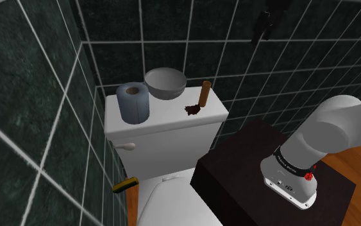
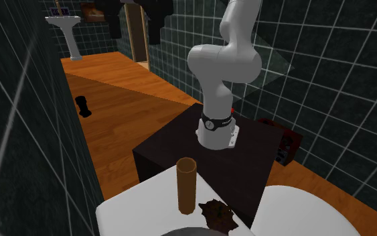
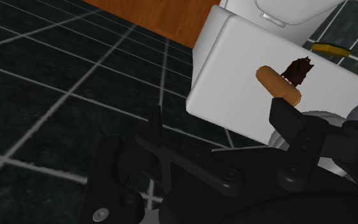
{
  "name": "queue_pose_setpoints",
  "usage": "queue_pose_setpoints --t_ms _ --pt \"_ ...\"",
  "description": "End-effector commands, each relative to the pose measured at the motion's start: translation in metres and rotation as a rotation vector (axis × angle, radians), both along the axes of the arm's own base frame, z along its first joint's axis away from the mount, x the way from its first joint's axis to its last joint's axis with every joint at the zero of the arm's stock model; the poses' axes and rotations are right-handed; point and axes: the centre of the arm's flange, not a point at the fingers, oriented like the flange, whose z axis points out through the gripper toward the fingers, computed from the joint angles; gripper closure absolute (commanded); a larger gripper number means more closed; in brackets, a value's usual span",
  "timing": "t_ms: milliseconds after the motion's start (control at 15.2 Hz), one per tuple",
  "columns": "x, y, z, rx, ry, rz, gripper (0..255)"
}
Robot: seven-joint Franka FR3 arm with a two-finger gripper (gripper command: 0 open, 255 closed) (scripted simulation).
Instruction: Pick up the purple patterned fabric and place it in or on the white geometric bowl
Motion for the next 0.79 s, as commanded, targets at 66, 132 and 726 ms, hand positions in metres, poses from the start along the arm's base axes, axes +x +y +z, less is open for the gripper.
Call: queue_pose_setpoints --t_ms 66,132,726 --pt "0.005 0.010 -0.009 -0.003 0.003 0.005 0" --pt "0.009 0.019 -0.017 -0.006 0.006 0.010 0" --pt "0.046 0.105 -0.097 -0.032 0.036 0.053 0"
